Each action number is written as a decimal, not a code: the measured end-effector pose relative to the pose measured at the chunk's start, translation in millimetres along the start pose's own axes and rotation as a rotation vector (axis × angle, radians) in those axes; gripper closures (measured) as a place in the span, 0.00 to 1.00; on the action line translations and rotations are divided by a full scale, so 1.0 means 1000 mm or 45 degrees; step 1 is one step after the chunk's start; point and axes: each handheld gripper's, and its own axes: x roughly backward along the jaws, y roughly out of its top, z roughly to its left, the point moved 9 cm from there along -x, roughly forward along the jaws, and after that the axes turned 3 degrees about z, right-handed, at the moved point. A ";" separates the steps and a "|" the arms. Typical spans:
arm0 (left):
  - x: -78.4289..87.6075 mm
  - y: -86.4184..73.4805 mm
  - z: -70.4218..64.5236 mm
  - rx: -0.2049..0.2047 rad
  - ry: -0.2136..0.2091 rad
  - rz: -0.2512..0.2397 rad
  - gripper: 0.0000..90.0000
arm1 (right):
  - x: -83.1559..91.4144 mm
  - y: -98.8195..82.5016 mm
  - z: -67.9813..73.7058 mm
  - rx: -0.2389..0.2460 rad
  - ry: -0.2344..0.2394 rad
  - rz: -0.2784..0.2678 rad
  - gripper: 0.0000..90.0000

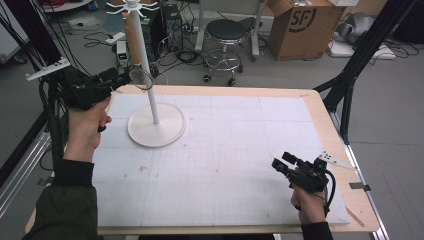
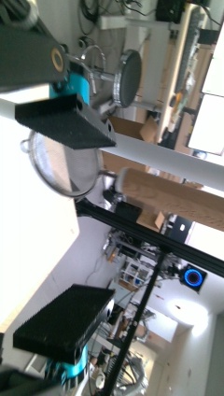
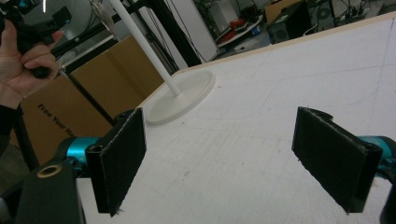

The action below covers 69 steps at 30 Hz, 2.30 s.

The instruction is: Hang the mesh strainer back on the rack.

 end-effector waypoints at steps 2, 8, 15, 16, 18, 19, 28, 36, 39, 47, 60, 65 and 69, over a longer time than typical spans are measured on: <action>0.002 -0.005 -0.002 0.004 -0.022 0.013 0.20 | -0.001 0.000 0.001 0.009 -0.002 -0.001 0.19; 0.010 -0.022 -0.008 -0.024 -0.012 0.041 0.20 | -0.002 -0.001 0.004 0.023 -0.008 0.004 0.19; 0.021 -0.049 -0.012 -0.060 0.025 0.057 0.21 | -0.006 -0.004 0.009 0.058 -0.019 0.021 0.19; 0.023 -0.053 -0.012 -0.057 0.027 0.061 0.22 | -0.007 -0.004 0.010 0.057 -0.019 0.022 0.19; 0.025 -0.059 -0.012 -0.048 0.017 0.062 0.21 | -0.007 -0.004 0.011 0.059 -0.017 0.026 0.19; 0.026 -0.063 -0.012 -0.044 0.013 0.066 0.21 | -0.008 -0.004 0.011 0.059 -0.017 0.026 0.19; 0.034 -0.095 -0.019 -0.053 -0.010 0.090 0.21 | -0.011 -0.007 0.016 0.076 -0.013 0.039 0.19; 0.041 -0.136 -0.018 -0.073 0.008 0.154 0.21 | -0.016 -0.010 0.022 0.110 -0.023 0.055 0.19; 0.046 -0.148 -0.014 -0.040 0.004 0.154 0.21 | -0.019 -0.012 0.024 0.115 -0.018 0.070 0.19; 0.058 -0.169 -0.007 0.001 0.013 0.144 0.21 | -0.024 -0.015 0.025 0.122 -0.020 0.090 0.19; 0.061 -0.199 -0.004 0.029 0.041 0.219 0.21 | -0.027 -0.020 0.021 0.115 -0.036 0.113 0.19; 0.063 -0.204 0.000 0.032 0.083 0.232 0.21 | -0.027 -0.021 0.020 0.136 -0.048 0.114 0.19; 0.066 -0.210 0.001 0.040 0.095 0.246 0.21 | -0.027 -0.022 0.019 0.143 -0.058 0.124 0.19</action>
